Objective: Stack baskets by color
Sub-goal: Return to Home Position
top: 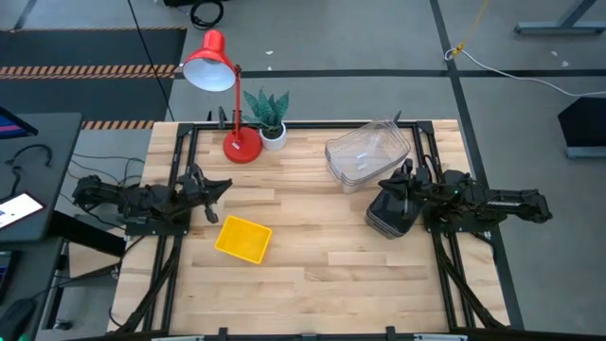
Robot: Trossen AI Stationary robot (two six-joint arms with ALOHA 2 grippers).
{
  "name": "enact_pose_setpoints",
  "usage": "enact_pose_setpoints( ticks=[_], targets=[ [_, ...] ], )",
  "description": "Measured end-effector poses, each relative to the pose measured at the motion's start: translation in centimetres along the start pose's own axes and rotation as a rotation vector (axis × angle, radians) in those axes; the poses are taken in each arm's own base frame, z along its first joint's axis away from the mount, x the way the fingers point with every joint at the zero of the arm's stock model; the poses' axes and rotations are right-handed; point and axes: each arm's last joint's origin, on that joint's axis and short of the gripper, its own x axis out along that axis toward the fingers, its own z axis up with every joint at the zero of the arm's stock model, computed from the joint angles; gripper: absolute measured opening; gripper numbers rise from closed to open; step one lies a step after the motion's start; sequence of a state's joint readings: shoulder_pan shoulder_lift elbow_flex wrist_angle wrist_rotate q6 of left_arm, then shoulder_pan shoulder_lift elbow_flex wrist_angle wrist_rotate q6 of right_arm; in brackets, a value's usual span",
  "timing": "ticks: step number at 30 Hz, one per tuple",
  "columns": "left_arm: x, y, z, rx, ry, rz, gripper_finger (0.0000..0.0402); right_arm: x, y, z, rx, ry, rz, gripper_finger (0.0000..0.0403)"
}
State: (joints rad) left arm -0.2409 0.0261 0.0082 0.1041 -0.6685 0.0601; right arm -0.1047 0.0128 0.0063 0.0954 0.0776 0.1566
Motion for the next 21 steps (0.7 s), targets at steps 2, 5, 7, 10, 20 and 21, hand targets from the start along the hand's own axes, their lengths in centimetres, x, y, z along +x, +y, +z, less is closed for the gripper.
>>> enact_pose_setpoints(
  ticks=[2,5,7,10,20,21],
  targets=[
    [0.0,0.01,0.18,-0.01,-0.016,0.001,0.0026,0.0,0.0,0.0,0.0,0.0,0.0,0.0016],
    [0.0,0.01,0.19,-0.01,-0.017,0.001,0.0022,0.0,0.0,0.0,-0.001,0.0,0.0,0.0017],
    [0.0,0.01,0.21,-0.011,-0.019,0.001,0.0019,0.0,0.0,0.0,-0.002,0.0,0.0,0.0016],
    [0.0,0.02,0.23,-0.013,-0.021,0.001,0.0016,0.0,0.0,0.0,-0.002,0.0,0.0,0.0014],
    [0.0,0.02,0.27,-0.015,-0.024,0.001,0.0029,0.0,0.0,0.0,-0.002,0.0,0.0,0.0014],
    [0.0,0.02,0.27,-0.015,-0.024,0.002,0.0029,0.0,0.0,0.0,-0.002,0.0,0.0,0.0014]
  ],
)
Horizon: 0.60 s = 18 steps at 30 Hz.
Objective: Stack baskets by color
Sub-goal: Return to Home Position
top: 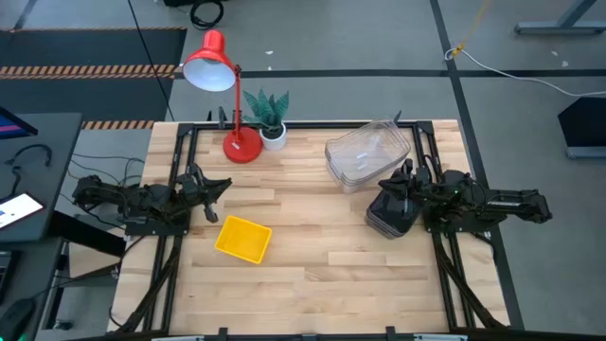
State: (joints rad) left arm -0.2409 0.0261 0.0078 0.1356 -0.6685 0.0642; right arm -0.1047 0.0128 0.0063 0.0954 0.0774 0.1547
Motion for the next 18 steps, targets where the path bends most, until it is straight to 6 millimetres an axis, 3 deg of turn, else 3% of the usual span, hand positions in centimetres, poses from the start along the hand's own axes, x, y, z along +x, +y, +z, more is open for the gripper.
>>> enact_pose_setpoints(
  ticks=[18],
  targets=[
    [0.0,0.0,0.02,-0.001,-0.001,0.0,0.003,0.0,0.0,0.0,0.0,0.0,0.0,0.0014]
  ],
)
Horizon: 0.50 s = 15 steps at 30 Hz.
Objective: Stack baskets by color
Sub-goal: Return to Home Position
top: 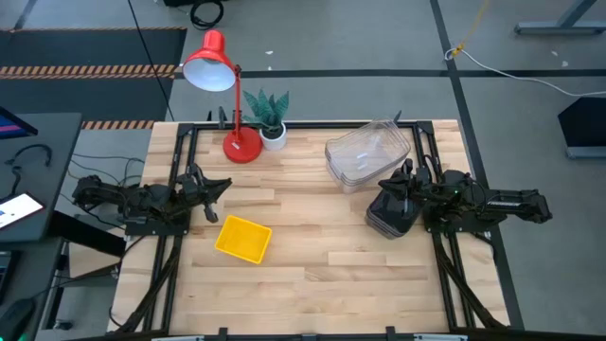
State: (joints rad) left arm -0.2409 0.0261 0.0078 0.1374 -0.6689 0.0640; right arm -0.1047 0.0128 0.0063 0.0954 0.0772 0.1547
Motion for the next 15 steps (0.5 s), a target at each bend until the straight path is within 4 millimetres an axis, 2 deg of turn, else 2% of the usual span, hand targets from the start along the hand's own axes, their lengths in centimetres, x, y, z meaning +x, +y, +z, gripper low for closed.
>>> enact_pose_setpoints(
  ticks=[15],
  targets=[
    [0.0,0.0,0.0,0.0,0.0,0.0,0.0028,0.0,0.0,0.0,0.0,0.0,0.0,0.0014]
  ],
)
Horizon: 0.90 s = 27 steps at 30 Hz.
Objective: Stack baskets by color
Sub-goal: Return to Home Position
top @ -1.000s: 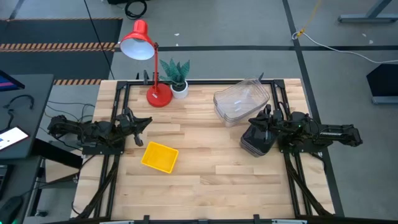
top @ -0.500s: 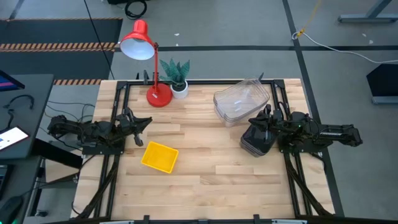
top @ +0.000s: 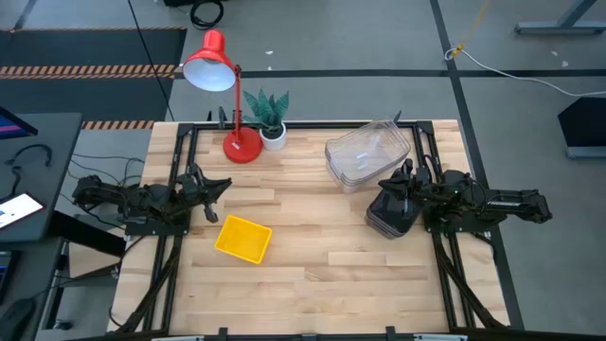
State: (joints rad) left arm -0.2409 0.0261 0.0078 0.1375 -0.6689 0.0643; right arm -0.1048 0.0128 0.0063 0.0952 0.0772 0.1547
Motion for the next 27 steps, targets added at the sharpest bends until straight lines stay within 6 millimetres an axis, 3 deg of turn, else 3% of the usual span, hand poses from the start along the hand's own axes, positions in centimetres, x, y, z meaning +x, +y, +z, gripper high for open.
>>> enact_pose_setpoints(
  ticks=[27],
  targets=[
    [0.0,0.0,0.0,0.0,0.0,0.0,0.0035,0.0,0.0,0.0,0.0,0.0,0.0,0.0014]
  ],
)
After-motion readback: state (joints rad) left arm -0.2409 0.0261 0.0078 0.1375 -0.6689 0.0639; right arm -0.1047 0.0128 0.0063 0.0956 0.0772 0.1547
